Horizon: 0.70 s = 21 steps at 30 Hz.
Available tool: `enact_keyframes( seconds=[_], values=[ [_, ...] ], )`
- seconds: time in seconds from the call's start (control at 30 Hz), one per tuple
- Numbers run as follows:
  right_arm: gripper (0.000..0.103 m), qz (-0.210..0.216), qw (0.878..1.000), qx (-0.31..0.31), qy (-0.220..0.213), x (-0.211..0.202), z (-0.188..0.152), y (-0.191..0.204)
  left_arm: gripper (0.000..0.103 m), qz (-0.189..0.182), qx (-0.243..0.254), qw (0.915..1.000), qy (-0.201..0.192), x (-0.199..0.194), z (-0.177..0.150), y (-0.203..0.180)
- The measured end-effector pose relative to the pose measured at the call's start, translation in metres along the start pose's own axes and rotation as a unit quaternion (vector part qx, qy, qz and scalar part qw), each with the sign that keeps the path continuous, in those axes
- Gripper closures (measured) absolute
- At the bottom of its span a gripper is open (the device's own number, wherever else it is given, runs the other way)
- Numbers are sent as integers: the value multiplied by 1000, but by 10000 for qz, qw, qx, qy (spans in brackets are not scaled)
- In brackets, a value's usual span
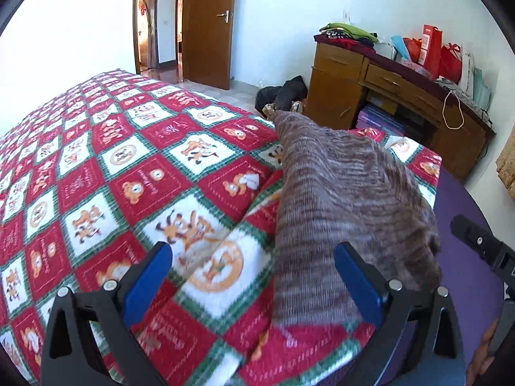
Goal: Fold small clothes
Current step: 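Lower the sweater onto the quilt edge by the chair and open both grippers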
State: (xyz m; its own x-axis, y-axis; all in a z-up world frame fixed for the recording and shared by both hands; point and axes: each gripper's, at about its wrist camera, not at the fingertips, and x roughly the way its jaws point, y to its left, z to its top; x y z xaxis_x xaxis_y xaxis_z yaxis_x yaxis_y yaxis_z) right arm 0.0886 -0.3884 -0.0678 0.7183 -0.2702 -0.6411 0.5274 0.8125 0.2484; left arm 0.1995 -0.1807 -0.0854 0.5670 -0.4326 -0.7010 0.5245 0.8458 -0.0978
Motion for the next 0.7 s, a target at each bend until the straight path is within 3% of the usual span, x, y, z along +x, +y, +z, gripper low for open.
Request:
enact_keyframes(
  seconds=[0.3,0.7],
  values=[
    [23,-222,9992,-290,-188,-47,-34,31,0,279,402,9980,-389,-51,-21,-9],
    [13,-242,9905,-532,-1245,-131,-46,56,0,488,401,9914,-1149,-118,-36,-13]
  ],
)
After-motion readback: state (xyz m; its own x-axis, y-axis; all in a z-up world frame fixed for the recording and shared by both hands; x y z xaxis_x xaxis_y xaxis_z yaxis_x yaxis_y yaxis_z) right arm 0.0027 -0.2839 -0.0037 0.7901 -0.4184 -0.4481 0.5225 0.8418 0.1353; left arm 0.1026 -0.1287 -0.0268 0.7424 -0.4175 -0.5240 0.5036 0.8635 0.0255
